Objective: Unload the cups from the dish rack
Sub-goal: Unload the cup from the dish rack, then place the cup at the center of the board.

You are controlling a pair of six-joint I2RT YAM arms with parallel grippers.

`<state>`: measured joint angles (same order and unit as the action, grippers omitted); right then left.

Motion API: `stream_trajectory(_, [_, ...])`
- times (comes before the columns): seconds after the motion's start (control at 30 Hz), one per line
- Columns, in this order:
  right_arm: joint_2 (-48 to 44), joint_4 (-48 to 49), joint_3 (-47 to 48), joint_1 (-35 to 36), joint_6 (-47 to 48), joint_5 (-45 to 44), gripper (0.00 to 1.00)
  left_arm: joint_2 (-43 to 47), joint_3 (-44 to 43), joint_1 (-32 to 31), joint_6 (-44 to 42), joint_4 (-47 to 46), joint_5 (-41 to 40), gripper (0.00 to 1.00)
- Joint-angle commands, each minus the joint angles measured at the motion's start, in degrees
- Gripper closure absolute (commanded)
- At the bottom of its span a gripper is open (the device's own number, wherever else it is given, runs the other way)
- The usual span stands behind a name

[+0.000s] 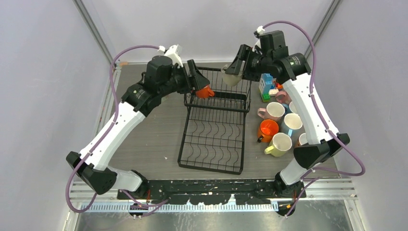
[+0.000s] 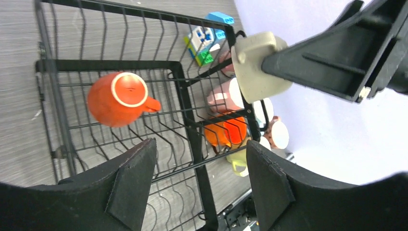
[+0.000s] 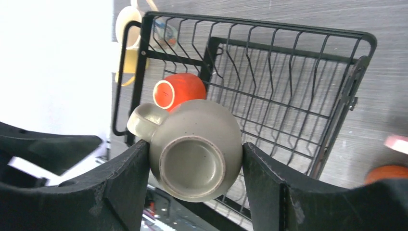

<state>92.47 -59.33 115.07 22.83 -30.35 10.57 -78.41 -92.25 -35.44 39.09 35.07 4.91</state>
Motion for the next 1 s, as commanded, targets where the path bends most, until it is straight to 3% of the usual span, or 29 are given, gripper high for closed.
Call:
stream_trajectory(0.0, [-2.27,6.06,0.73,-0.94,-9.81,8.96,0.7,3.24,5.96,0.3,5.49,-16.09,6.45,0.31])
stream_trajectory(0.4, [-4.23,16.1,-4.54,-2.07,-23.0,16.58,0.7,2.79,15.79,0.36,13.29,-38.36,11.86,0.37])
stream_trajectory(0.7, [-4.27,21.66,-7.42,-2.4,-28.63,21.73,0.7,0.69,16.18,0.29,15.99,-45.55,12.69,0.42])
stream_trajectory(0.97, [-4.61,27.57,-10.34,-3.36,-33.76,25.84,0.7,-0.98,16.36,0.32,18.15,-48.95,14.16,0.55])
